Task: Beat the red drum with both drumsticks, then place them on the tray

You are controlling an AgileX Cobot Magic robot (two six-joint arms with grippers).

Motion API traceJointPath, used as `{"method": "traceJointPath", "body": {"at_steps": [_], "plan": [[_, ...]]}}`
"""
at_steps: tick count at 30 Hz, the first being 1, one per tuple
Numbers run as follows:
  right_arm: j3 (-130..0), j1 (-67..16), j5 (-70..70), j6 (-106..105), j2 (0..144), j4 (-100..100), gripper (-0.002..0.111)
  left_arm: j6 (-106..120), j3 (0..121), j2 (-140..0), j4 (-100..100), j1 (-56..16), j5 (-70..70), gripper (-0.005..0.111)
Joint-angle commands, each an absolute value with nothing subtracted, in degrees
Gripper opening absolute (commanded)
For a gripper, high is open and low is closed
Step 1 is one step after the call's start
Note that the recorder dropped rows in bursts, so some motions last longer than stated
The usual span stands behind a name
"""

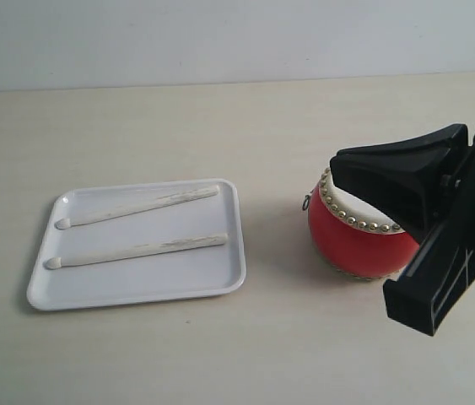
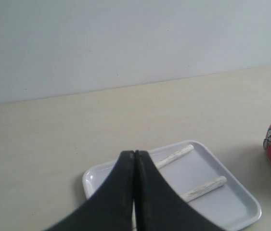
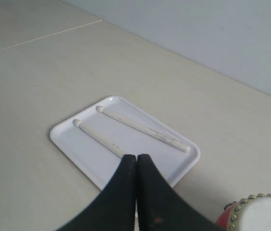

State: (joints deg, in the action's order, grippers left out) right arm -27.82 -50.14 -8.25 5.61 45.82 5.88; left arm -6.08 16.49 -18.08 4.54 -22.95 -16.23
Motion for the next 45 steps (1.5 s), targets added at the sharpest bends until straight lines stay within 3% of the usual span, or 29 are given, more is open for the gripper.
{"method": "traceJointPath", "body": {"at_steps": [1,6,14,26,37,45], "plan": [[-27.7,-49.8,-8.0,5.7,45.4,6.0,0.0,-6.3,16.2,-18.3,4.1,-23.4,-15.1,0.0],[-27.7,-49.8,-8.0,5.7,45.4,6.0,0.0,-6.3,16.1,-16.6,4.2,-22.7,-16.0,0.0],[-27.7,-49.8,-7.6,5.7,45.4,6.0,0.0,-6.3,5.1,0.0,6.7,-7.9,-10.6,0.0],[-27.7,-49.8,-7.6,5.7,45.4,6.0,0.0,-6.5,0.0,0.0,4.9,-7.1,-2.9,0.0],[-27.7,-49.8,-7.6,5.7,45.4,6.0,0.0,-6.4,0.0,0.0,1.7,0.0,-4.2,0.0],[-27.7,-49.8,-7.6,5.7,45.4,6.0,0.0,-6.3,0.0,0.0,1.7,0.1,-4.2,0.0]]}}
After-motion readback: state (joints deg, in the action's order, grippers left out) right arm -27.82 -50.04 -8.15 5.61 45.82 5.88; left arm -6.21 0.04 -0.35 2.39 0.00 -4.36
